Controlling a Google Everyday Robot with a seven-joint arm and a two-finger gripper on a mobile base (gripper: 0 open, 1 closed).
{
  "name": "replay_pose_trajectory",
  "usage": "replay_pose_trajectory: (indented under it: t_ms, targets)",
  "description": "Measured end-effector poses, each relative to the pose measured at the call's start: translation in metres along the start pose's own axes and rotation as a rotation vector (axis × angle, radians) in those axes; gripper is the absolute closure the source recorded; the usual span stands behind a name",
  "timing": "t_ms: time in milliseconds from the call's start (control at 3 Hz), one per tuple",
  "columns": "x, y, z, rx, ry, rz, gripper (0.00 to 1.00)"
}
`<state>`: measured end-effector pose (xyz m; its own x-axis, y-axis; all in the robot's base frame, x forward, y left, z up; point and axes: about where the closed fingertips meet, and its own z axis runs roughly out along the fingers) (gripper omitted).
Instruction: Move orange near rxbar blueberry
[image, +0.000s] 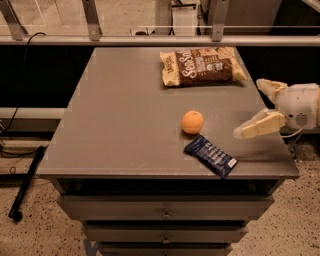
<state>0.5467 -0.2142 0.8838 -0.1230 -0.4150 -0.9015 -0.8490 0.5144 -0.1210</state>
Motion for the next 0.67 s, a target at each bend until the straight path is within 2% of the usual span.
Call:
replay_pose_trajectory:
  t_ms: [333, 667]
  targets:
    - [-0.0231, -0.0331, -0.0301, 0.088, -0.053, -0.080, 0.00]
    - [-0.0302, -0.0383, -0.0348, 0.102, -0.062, -0.096, 0.00]
